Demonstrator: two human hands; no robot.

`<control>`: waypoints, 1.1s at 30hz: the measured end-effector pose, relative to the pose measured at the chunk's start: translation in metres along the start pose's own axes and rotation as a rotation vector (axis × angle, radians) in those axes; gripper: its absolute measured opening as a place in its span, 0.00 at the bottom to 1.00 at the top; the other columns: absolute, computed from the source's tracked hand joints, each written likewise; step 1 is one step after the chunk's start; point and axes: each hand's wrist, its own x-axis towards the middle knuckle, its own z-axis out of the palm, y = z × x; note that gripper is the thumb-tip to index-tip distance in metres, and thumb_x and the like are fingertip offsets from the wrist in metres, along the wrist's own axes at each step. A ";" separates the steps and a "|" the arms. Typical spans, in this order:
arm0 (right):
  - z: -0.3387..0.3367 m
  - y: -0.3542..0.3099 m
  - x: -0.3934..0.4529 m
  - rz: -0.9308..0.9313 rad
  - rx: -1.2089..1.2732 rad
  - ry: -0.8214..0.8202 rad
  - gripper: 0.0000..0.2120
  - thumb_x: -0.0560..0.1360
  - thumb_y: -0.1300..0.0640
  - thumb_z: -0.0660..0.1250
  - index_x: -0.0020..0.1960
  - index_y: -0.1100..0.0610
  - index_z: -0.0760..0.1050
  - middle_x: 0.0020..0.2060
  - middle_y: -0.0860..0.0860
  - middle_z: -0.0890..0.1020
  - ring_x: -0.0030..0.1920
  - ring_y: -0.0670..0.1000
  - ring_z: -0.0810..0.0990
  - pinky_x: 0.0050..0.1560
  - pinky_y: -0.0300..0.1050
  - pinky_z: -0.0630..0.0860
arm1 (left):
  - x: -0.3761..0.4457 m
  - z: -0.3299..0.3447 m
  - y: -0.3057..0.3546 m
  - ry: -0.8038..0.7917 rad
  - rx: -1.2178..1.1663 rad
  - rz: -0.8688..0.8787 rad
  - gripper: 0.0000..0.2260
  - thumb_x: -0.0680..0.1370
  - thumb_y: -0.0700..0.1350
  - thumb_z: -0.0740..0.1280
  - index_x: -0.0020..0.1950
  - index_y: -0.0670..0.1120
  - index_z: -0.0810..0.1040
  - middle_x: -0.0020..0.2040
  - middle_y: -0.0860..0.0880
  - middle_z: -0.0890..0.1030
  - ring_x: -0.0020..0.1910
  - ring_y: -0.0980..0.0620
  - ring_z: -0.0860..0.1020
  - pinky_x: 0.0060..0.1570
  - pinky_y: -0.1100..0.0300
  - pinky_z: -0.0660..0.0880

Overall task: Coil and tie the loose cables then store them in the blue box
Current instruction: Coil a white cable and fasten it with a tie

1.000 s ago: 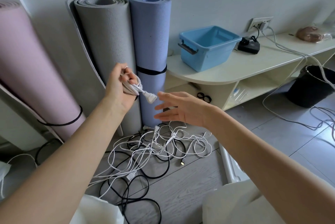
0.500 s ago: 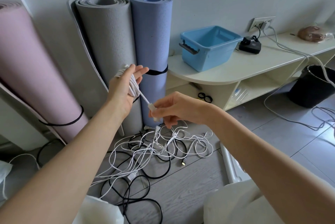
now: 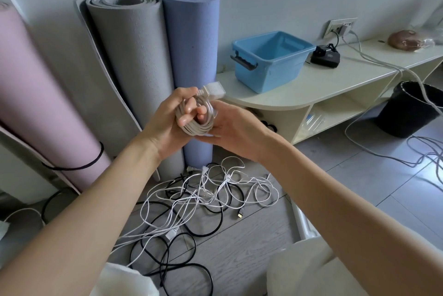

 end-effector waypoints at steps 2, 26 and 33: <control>0.000 -0.002 -0.001 -0.016 0.027 -0.024 0.10 0.77 0.66 0.54 0.53 0.60 0.72 0.44 0.58 0.76 0.46 0.54 0.77 0.58 0.50 0.75 | 0.001 -0.001 -0.003 0.018 0.036 -0.017 0.21 0.74 0.46 0.59 0.19 0.46 0.69 0.16 0.51 0.66 0.29 0.58 0.75 0.37 0.67 0.77; -0.018 0.001 -0.006 0.024 -0.532 0.160 0.11 0.77 0.49 0.59 0.47 0.55 0.75 0.39 0.52 0.78 0.40 0.49 0.76 0.41 0.43 0.74 | -0.004 -0.013 -0.013 0.138 0.481 -0.239 0.05 0.76 0.44 0.66 0.47 0.45 0.79 0.36 0.51 0.82 0.31 0.60 0.79 0.35 0.68 0.78; -0.014 0.014 0.002 0.059 -0.381 0.321 0.09 0.73 0.54 0.69 0.50 0.57 0.79 0.40 0.53 0.80 0.39 0.52 0.78 0.50 0.50 0.75 | 0.002 -0.006 -0.033 0.235 0.810 -0.076 0.03 0.73 0.39 0.71 0.44 0.47 0.79 0.33 0.54 0.80 0.30 0.64 0.77 0.35 0.71 0.74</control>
